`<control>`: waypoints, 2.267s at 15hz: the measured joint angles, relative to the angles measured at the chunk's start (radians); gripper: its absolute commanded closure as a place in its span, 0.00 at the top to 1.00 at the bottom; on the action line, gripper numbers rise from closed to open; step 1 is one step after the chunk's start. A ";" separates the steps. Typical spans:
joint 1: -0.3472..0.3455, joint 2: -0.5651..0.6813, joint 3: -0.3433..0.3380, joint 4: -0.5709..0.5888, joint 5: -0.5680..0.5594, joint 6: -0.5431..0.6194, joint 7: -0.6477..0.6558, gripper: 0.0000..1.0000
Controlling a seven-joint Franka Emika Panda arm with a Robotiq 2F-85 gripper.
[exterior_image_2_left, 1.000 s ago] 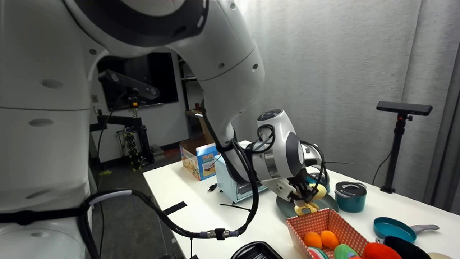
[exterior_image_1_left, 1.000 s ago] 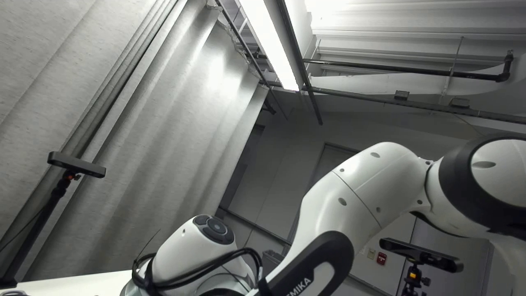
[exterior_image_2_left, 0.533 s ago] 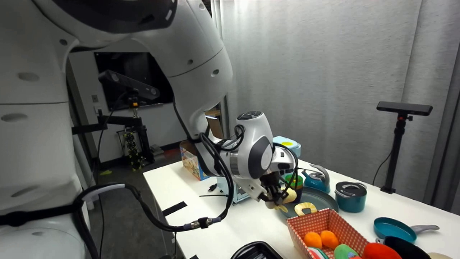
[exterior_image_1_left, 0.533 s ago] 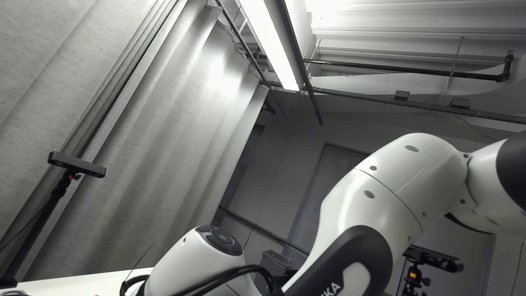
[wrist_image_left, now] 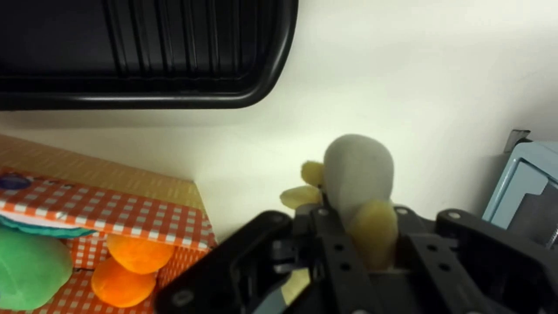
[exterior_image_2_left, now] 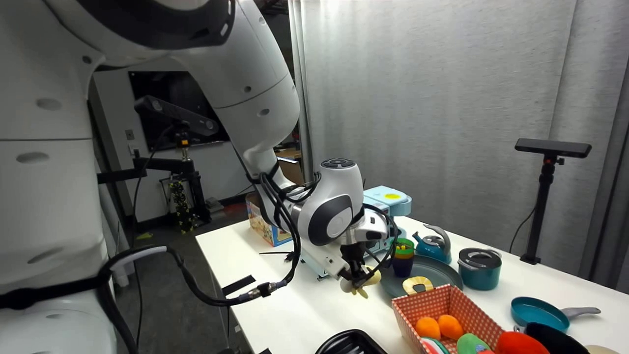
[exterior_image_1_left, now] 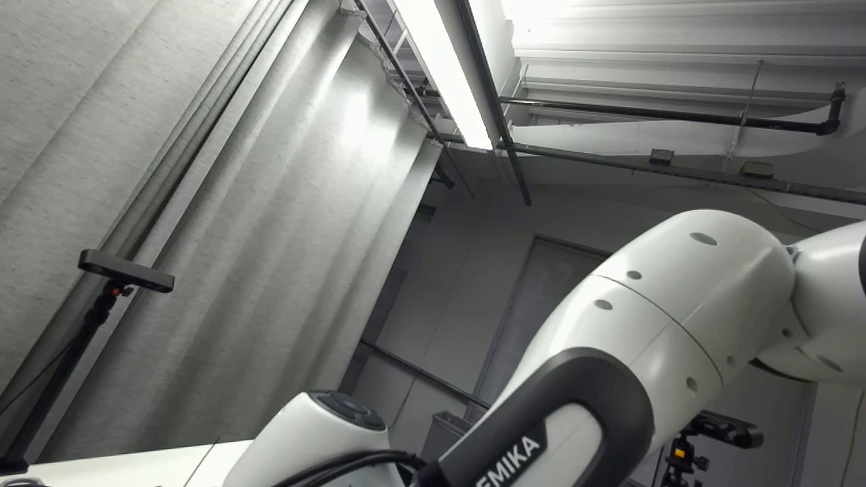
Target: Put the orange object in the brown box, then remove the purple and yellow objects and put them on the table
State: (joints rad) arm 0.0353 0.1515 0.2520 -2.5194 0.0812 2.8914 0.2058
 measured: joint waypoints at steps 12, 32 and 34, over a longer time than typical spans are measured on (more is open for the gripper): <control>-0.046 0.130 -0.011 0.154 0.103 -0.065 -0.338 1.00; -0.003 -0.078 -0.200 0.121 -0.251 -0.064 -0.140 1.00; -0.003 -0.089 -0.205 0.111 -0.280 -0.064 -0.108 1.00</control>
State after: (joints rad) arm 0.0328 0.0621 0.0470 -2.4085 -0.1987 2.8271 0.0982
